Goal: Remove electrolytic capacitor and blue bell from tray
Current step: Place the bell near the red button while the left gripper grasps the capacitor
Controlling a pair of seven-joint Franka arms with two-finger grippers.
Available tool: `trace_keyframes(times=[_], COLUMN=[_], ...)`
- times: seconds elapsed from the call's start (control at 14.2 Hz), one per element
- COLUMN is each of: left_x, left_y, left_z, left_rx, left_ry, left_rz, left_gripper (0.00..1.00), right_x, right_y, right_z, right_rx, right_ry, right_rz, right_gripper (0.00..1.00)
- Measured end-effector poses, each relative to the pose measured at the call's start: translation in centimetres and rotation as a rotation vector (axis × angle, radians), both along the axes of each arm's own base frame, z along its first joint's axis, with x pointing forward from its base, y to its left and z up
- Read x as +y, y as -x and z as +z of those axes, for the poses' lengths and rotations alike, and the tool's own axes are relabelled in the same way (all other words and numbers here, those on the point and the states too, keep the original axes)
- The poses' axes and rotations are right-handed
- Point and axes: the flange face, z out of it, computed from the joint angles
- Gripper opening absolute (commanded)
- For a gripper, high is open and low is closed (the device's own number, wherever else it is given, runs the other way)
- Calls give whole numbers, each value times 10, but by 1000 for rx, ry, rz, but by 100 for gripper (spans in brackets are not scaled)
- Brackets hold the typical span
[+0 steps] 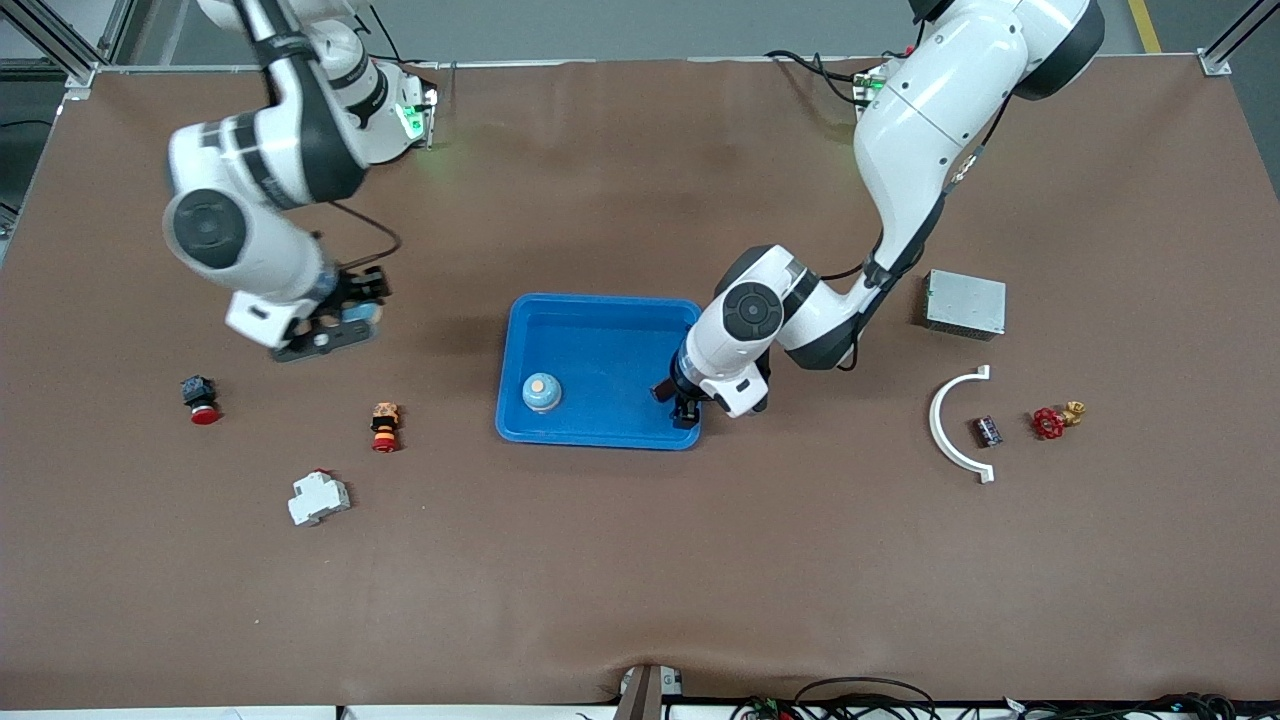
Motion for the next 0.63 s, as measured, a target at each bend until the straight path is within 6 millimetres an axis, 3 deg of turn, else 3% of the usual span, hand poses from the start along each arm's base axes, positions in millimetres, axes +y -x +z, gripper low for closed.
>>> trace_keyframes(times=[0.14,0.35,0.42,0.56,0.63], left_x=[-3,-14,-17,-19,-18], left_y=[2,13,16,17,17], left_z=[0,-3,-4,-6,-7], left_rx=[2,5,6,8,7], left_ry=[-1,-3,-3,-4,-4], left_rz=[-1,-19,-24,-27,-26], left_gripper=[66,61,53,29,9], right_x=[-40,-78,-90,-114,-124], right_y=[-9,-18,-19,-17,-15], right_z=[-1,-16,-26,-51,-63], right_rx=[-31,-96,-125,-168,-172], right_ry=[-24,-31,-35,-35,-34], right_rz=[29,95,118,149,158], right_gripper=[21,21,21,21,21])
